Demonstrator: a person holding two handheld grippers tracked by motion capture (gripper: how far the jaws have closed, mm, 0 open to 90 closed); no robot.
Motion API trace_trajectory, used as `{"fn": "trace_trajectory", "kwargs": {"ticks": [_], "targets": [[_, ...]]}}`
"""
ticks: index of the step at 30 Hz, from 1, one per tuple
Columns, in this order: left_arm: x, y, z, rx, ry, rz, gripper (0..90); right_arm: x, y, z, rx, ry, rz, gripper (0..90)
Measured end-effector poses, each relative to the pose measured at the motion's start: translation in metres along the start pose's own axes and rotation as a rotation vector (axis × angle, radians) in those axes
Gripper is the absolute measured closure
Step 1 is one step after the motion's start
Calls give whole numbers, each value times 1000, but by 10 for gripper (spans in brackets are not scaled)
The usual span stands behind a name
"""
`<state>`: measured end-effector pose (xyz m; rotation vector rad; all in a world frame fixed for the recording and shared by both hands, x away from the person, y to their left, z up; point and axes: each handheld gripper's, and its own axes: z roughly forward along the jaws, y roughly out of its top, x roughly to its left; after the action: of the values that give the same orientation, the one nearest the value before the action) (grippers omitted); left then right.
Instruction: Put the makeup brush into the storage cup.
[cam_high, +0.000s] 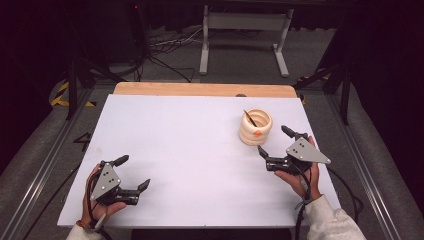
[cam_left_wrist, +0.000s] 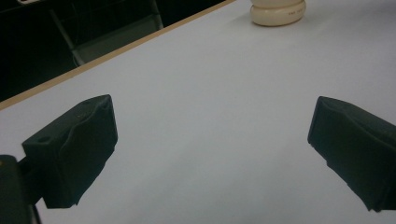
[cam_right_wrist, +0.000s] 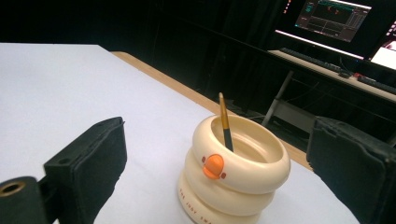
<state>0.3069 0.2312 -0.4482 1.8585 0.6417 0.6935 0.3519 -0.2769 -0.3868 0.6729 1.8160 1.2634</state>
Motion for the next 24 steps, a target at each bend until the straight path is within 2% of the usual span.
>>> {"fn": "trace_trajectory", "kwargs": {"ticks": [12,20,24], "targets": [[0,0,1,7,-4,6,24,6,-10,-9,32,15,-20,53],[-1,0,3,12,-9,12,25,9,-19,-14,62,41,-38,53],[-1,0,3,12,-12,7,25,9,-22,-18,72,35,-44,53]]}}
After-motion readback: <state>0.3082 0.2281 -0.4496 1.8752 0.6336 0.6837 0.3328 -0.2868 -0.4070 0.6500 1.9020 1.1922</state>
